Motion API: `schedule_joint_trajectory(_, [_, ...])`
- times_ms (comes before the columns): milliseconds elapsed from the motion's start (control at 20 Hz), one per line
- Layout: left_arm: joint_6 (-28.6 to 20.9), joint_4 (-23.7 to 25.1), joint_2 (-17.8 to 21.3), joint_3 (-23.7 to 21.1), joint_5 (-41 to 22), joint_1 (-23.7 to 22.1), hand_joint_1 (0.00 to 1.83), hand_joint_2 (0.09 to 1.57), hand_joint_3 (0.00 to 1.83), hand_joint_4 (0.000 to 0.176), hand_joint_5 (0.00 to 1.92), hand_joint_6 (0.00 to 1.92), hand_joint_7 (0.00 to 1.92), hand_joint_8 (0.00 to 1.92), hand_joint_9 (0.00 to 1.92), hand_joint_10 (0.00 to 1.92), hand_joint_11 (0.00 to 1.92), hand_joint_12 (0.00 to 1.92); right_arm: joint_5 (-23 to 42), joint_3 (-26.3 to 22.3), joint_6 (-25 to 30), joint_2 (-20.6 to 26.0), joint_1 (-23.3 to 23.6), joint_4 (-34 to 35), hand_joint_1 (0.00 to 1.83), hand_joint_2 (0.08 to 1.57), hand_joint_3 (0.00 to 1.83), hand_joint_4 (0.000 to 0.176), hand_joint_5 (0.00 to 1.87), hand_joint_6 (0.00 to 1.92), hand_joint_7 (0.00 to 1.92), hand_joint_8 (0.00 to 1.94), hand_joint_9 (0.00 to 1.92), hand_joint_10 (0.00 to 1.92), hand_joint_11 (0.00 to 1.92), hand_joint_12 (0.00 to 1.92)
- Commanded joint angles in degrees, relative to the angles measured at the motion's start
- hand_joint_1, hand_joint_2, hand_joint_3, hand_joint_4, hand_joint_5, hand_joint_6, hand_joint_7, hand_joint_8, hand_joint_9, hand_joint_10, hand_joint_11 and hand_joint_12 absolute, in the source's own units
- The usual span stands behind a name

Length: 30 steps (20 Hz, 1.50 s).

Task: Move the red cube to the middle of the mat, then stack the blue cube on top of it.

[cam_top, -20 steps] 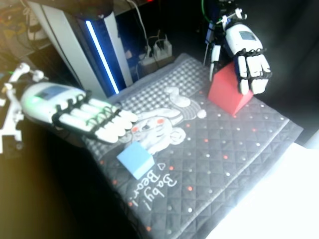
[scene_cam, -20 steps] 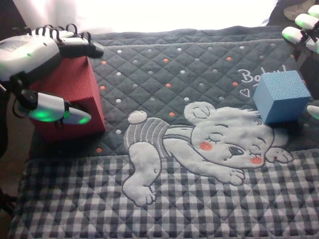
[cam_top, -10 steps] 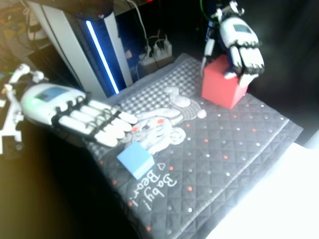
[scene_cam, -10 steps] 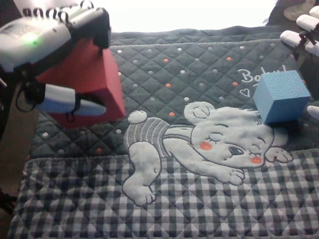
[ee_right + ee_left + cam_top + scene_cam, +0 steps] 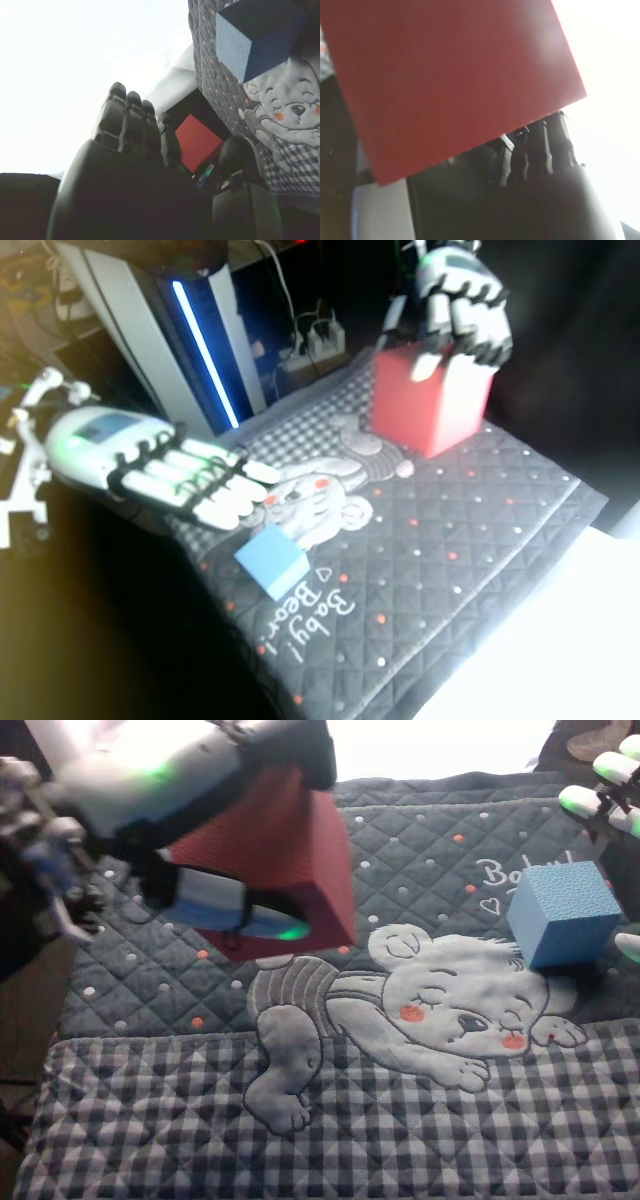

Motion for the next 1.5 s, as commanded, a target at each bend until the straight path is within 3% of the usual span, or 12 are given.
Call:
schedule_joint_trajectory(0, [-0.8, -0.8, -0.8, 0.8, -5.1, -1.0, 1.32, 1.09, 0.04, 0.065, 0.07, 1.48, 0.04, 1.61, 0.22, 1.87, 0.41, 1.92, 7.2, 0.2, -0.1, 0.3, 0.3, -0.3, 0.23, 1.32, 0.0, 0.088, 0.0, 0.0, 0.0, 0.0, 0.0, 0.0, 0.0, 0.11])
schedule_joint_trajectory(200, [-1.4, -1.4, -3.4, 2.6, -2.2, -0.7, 1.11, 1.0, 0.0, 0.026, 0.11, 0.82, 0.1, 0.89, 0.08, 1.28, 0.12, 1.81, 7.2, 0.4, -0.1, 0.1, 0.3, -0.1, 0.22, 1.32, 0.0, 0.077, 0.0, 0.0, 0.0, 0.0, 0.0, 0.0, 0.0, 0.17])
schedule_joint_trajectory(350, [-3.7, -1.2, -5.0, 3.9, -1.0, -0.1, 0.78, 0.87, 0.0, 0.123, 0.01, 0.04, 0.01, 0.03, 0.01, 0.12, 0.0, 1.22, 7.2, 0.4, -0.1, 0.0, 0.2, 0.1, 0.2, 1.31, 0.0, 0.053, 0.0, 0.0, 0.0, 0.0, 0.0, 0.0, 0.0, 0.17])
schedule_joint_trajectory(450, [-4.0, -1.2, -5.0, 3.9, -1.1, 0.2, 0.69, 0.81, 0.0, 0.172, 0.0, 0.0, 0.0, 0.0, 0.0, 0.0, 0.0, 1.11, 7.2, 0.4, -0.1, 0.0, 0.2, 0.2, 0.2, 1.3, 0.0, 0.068, 0.0, 0.0, 0.0, 0.0, 0.0, 0.0, 0.0, 0.1])
schedule_joint_trajectory(600, [-7.0, -1.1, -4.8, 4.2, -3.2, 1.2, 0.63, 0.81, 0.0, 0.176, 0.0, 0.0, 0.0, 0.0, 0.0, 0.0, 0.0, 0.07, 7.2, 0.5, -0.1, -0.1, 0.2, 0.4, 0.22, 1.31, 0.0, 0.061, 0.0, 0.0, 0.0, 0.0, 0.0, 0.0, 0.0, 0.0])
schedule_joint_trajectory(700, [-8.6, -1.2, -4.1, 4.2, -6.2, 2.3, 0.59, 0.81, 0.0, 0.176, 0.0, 0.0, 0.0, 0.0, 0.0, 0.0, 0.0, 0.0, 7.2, 0.5, -0.1, -0.1, 0.2, 0.4, 0.26, 1.29, 0.0, 0.068, 0.0, 0.0, 0.0, 0.0, 0.0, 0.0, 0.0, 0.0])
schedule_joint_trajectory(800, [-6.8, -3.7, -1.8, 2.5, -10.7, 4.1, 0.6, 0.83, 0.01, 0.176, 0.0, 0.0, 0.0, 0.0, 0.0, 0.0, 0.0, 0.0, 7.0, 0.8, 0.5, -0.3, 0.2, 0.5, 0.6, 1.15, 0.0, 0.132, 0.0, 0.0, 0.0, 0.0, 0.0, 0.0, 0.0, 0.0])
schedule_joint_trajectory(900, [-1.7, -7.8, 1.8, -0.6, -15.1, 6.7, 0.59, 0.83, 0.01, 0.176, 0.0, 0.0, 0.0, 0.0, 0.0, 0.0, 0.0, 0.0, 5.9, 2.8, 6.8, -1.0, 0.4, -0.9, 0.74, 1.09, 0.0, 0.066, 0.0, 0.0, 0.0, 0.0, 0.03, 0.01, 0.02, 0.03])
schedule_joint_trajectory(1000, [0.3, -11.3, 4.7, -2.6, -19.9, 10.2, 0.56, 0.84, 0.01, 0.164, 0.0, 0.0, 0.0, 0.0, 0.0, 0.0, 0.0, 0.0, 4.6, 5.8, 13.8, -2.1, 1.1, -1.8, 0.76, 1.06, 0.02, 0.009, 0.0, 0.0, 0.0, 0.0, 0.05, 0.0, 0.0, 0.18])
schedule_joint_trajectory(1050, [0.3, -12.7, 6.2, -3.5, -22.2, 12.2, 0.57, 0.86, 0.02, 0.076, 0.0, 0.0, 0.0, 0.0, 0.0, 0.0, 0.0, 0.0, 2.8, 6.7, 14.6, -2.5, 2.2, -1.9, 0.78, 1.04, 0.01, 0.0, 0.0, 0.0, 0.0, 0.0, 0.09, 0.01, 0.0, 0.43])
schedule_joint_trajectory(1100, [0.5, -14.3, 7.8, -4.5, -24.8, 14.4, 0.57, 0.9, 0.03, 0.047, 0.0, 0.0, 0.0, 0.0, 0.0, 0.0, 0.01, 0.01, 0.1, 7.4, 14.6, -3.1, 4.4, -2.6, 0.8, 1.05, 0.01, 0.0, 0.0, 0.0, 0.0, 0.0, 0.09, 0.02, 0.0, 0.58])
schedule_joint_trajectory(1450, [2.2, -22.2, 12.9, -10.0, -39.9, 26.6, 0.72, 0.95, 0.03, 0.033, 0.0, 0.0, 0.0, 0.0, 0.0, 0.0, 0.0, 0.0, -17.4, 14.9, 14.6, -11.3, 14.8, -4.4, 0.88, 1.05, 0.0, 0.025, 0.0, 0.0, 0.02, 0.01, 0.12, 0.03, 0.0, 1.28])
